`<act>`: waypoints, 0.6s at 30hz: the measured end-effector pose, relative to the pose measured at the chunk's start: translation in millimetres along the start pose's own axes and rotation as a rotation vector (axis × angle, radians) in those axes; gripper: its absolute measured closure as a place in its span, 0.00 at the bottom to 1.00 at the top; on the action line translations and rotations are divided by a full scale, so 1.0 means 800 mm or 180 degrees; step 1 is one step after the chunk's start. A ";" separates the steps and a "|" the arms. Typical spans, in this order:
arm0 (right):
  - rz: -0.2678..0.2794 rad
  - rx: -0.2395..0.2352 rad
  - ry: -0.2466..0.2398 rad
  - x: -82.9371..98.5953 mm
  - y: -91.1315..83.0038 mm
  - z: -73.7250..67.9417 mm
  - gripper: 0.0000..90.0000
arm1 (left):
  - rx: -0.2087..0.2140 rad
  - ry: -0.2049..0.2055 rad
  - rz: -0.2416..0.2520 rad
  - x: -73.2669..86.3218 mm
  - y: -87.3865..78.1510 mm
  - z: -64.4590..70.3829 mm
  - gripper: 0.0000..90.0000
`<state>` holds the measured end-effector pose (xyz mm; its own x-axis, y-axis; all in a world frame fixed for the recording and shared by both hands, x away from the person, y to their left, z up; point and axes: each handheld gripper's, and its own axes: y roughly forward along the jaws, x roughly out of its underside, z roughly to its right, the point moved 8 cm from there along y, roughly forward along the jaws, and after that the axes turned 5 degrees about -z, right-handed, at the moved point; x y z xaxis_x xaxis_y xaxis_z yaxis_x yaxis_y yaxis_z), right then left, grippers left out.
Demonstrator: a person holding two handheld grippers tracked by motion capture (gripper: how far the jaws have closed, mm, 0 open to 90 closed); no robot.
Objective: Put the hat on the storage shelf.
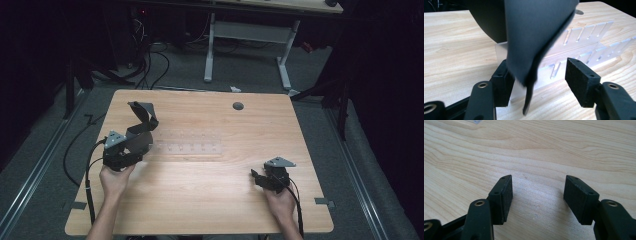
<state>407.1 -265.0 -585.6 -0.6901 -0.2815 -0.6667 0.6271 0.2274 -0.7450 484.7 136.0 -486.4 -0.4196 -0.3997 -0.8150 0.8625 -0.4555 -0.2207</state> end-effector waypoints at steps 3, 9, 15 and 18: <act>0.0000 0.0000 0.0000 0.000 0.000 0.000 0.45 | -0.0009 0.0012 -0.0018 0.004 -0.007 -0.001 0.45; 0.0000 0.0001 -0.0005 0.000 0.000 0.000 0.45 | -0.0009 -0.0018 0.0002 0.011 -0.018 -0.003 0.42; -0.0004 0.0002 -0.0004 0.000 0.000 0.000 0.45 | -0.0016 -0.0057 -0.0010 0.018 -0.029 -0.005 0.42; -0.0002 0.0004 0.0000 0.000 0.000 0.000 0.45 | 0.0001 -0.0086 -0.0012 0.022 -0.035 -0.005 0.42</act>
<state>407.0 -265.2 -585.6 -0.6905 -0.2818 -0.6662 0.6270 0.2261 -0.7455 454.3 144.5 -496.8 -0.4305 -0.4192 -0.7993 0.8607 -0.4573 -0.2237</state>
